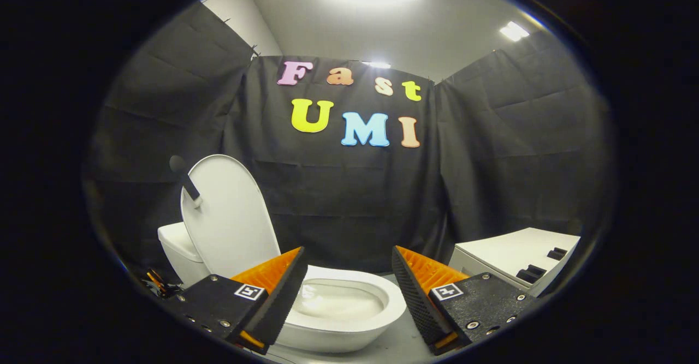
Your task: Open the toilet lid.
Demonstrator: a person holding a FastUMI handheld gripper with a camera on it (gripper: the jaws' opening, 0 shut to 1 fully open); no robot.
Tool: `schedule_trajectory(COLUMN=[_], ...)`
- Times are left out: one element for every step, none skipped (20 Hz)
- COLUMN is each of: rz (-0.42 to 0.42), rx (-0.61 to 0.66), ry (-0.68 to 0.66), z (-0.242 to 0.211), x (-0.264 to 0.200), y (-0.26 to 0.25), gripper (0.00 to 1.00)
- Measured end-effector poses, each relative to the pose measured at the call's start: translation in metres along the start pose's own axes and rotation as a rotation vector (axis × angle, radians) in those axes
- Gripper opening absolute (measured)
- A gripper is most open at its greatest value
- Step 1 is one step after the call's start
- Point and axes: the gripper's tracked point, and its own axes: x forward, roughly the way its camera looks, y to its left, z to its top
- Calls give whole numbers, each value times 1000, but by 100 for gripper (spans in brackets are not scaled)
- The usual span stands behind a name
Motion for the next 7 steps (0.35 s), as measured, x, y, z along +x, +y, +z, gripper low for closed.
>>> schedule_trajectory(rz=[-8, -12, -13, -13, -14, -15, -15], rx=[1, 5, 9, 14, 17, 20, 22], ry=[1, 2, 2, 1, 2, 3, 4], z=[-1, -1, 0, -1, -1, -2, -3], x=[-1, 0, 0, 0, 0, -1, -1], y=[-3, -5, -5, -5, -5, -7, -6], gripper=[95, 95, 95, 95, 95, 95, 95])
